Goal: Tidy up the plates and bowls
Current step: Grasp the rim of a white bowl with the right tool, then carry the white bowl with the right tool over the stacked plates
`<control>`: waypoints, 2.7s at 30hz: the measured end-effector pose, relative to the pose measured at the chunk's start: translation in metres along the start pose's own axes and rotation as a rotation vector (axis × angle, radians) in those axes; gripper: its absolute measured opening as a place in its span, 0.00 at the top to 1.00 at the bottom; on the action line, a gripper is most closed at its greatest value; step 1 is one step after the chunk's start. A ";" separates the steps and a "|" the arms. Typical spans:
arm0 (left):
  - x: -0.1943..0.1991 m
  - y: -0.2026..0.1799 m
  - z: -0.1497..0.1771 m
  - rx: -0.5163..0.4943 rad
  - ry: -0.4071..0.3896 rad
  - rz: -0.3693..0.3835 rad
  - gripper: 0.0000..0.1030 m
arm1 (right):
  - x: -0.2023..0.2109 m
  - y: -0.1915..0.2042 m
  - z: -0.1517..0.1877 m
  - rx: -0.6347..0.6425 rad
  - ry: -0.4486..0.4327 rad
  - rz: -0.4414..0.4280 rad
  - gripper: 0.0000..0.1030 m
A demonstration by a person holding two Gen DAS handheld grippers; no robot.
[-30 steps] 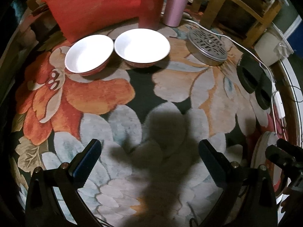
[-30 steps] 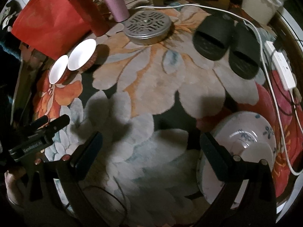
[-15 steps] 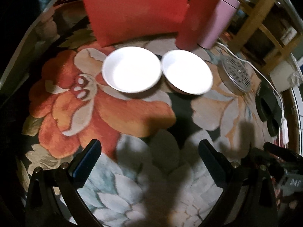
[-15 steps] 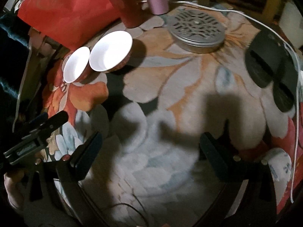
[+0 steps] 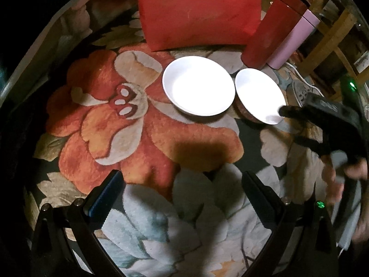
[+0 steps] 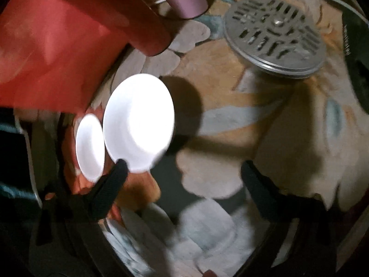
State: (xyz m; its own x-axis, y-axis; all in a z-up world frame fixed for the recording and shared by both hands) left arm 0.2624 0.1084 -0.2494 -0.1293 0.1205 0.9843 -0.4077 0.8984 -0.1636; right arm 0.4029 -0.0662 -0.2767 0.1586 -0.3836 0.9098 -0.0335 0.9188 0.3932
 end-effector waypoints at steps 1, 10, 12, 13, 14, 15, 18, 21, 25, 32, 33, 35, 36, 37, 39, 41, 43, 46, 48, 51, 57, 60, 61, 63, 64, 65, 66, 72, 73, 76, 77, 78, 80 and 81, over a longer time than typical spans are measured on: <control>-0.001 0.003 0.001 0.003 0.003 0.001 0.01 | -0.005 0.003 -0.003 -0.007 0.007 -0.002 0.27; -0.003 0.015 0.005 0.012 0.012 0.005 0.01 | -0.033 0.014 -0.015 -0.046 0.064 -0.045 0.85; -0.003 0.016 0.005 0.016 0.013 0.008 0.01 | -0.031 0.015 -0.012 -0.011 0.060 -0.042 0.85; -0.004 0.017 0.005 0.017 0.015 0.009 0.01 | -0.030 0.013 -0.009 0.002 0.065 -0.056 0.86; -0.005 0.017 0.005 0.017 0.017 0.009 0.01 | -0.031 0.011 -0.005 0.007 0.076 -0.070 0.86; -0.006 0.017 0.005 0.015 0.020 0.010 0.01 | -0.031 0.008 -0.001 0.015 0.089 -0.085 0.86; -0.011 0.015 0.007 0.007 0.033 0.013 0.01 | -0.035 0.004 0.020 0.079 0.168 -0.134 0.86; -0.019 0.010 0.011 -0.003 0.057 0.025 0.01 | -0.040 0.007 0.047 0.210 0.268 -0.158 0.87; -0.035 -0.001 0.018 -0.027 0.100 0.050 0.01 | -0.044 0.019 0.078 0.410 0.335 -0.106 0.86; -0.059 -0.019 0.026 -0.021 0.137 0.091 0.15 | -0.039 0.027 0.092 0.451 0.257 -0.031 0.84; -0.062 -0.021 0.026 -0.022 0.143 0.091 0.15 | -0.041 0.028 0.094 0.449 0.249 -0.018 0.84; -0.067 -0.027 0.024 -0.027 0.148 0.090 0.17 | -0.041 0.030 0.100 0.441 0.233 -0.002 0.84; -0.068 -0.029 0.023 -0.029 0.144 0.090 0.18 | -0.041 0.031 0.101 0.438 0.224 0.004 0.84; -0.069 -0.031 0.023 -0.030 0.140 0.093 0.19 | -0.040 0.031 0.099 0.435 0.210 0.006 0.84; -0.071 -0.035 0.021 -0.029 0.135 0.098 0.25 | -0.039 0.028 0.098 0.419 0.200 -0.001 0.84; -0.076 -0.040 0.019 -0.029 0.150 0.107 0.53 | -0.037 0.025 0.101 0.401 0.195 -0.006 0.84; -0.082 -0.047 0.018 -0.036 0.170 0.118 0.63 | -0.037 0.022 0.103 0.382 0.191 -0.005 0.84; -0.084 -0.055 0.017 -0.061 0.169 0.122 0.84 | -0.037 0.015 0.108 0.377 0.192 0.025 0.86; -0.081 -0.057 0.018 -0.076 0.165 0.121 0.87 | -0.041 0.016 0.111 0.385 0.193 0.040 0.87; -0.075 -0.059 0.021 -0.091 0.159 0.129 0.91 | -0.042 0.018 0.113 0.399 0.180 0.060 0.87; -0.057 -0.059 0.028 -0.113 0.147 0.113 0.91 | -0.030 0.020 0.119 0.405 0.162 0.045 0.89; -0.046 -0.064 0.030 -0.129 0.137 0.103 0.91 | -0.018 0.021 0.123 0.412 0.149 0.046 0.89; -0.041 -0.068 0.031 -0.137 0.133 0.100 0.91 | -0.013 0.021 0.124 0.413 0.142 0.049 0.89; -0.034 -0.074 0.032 -0.150 0.125 0.100 0.91 | -0.004 0.019 0.126 0.412 0.130 0.053 0.89; -0.029 -0.080 0.033 -0.161 0.121 0.101 0.91 | 0.002 0.017 0.127 0.408 0.123 0.054 0.89; -0.026 -0.085 0.034 -0.169 0.118 0.103 0.91 | 0.008 0.014 0.129 0.402 0.116 0.053 0.89; -0.022 -0.091 0.035 -0.178 0.115 0.105 0.91 | 0.014 0.010 0.130 0.391 0.109 0.051 0.89; -0.007 -0.128 0.046 -0.244 0.098 0.096 0.91 | 0.043 -0.018 0.142 0.306 0.086 0.023 0.89; -0.003 -0.136 0.049 -0.261 0.096 0.095 0.91 | 0.047 -0.024 0.145 0.284 0.085 0.008 0.88; 0.005 -0.152 0.057 -0.303 0.090 0.092 0.91 | 0.059 -0.036 0.151 0.234 0.073 -0.022 0.88; 0.006 -0.157 0.059 -0.315 0.086 0.089 0.91 | 0.063 -0.039 0.153 0.220 0.065 -0.028 0.88; 0.009 -0.163 0.062 -0.331 0.082 0.086 0.91 | 0.067 -0.042 0.154 0.213 0.058 -0.030 0.89; 0.012 -0.172 0.066 -0.351 0.077 0.084 0.91 | 0.075 -0.049 0.157 0.201 0.042 -0.024 0.88; 0.012 -0.177 0.067 -0.360 0.076 0.084 0.91 | 0.079 -0.052 0.158 0.199 0.035 -0.019 0.88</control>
State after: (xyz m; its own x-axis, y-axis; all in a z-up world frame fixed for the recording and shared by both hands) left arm 0.2725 -0.0772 -0.2127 -0.0763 0.2191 0.9727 -0.0527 0.9733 -0.2234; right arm 0.2611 -0.1592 -0.2044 0.1955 -0.3944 0.8979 -0.2234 0.8736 0.4323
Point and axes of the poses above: each gripper's, at about its wrist camera, not at the fingertips, and x roughly against the way its jaws point, y to its left, z to its underside, the point moved 9 cm from there along -x, roughly the way its jaws point, and after that the axes turned 15 degrees about y, right-handed, at the moved point
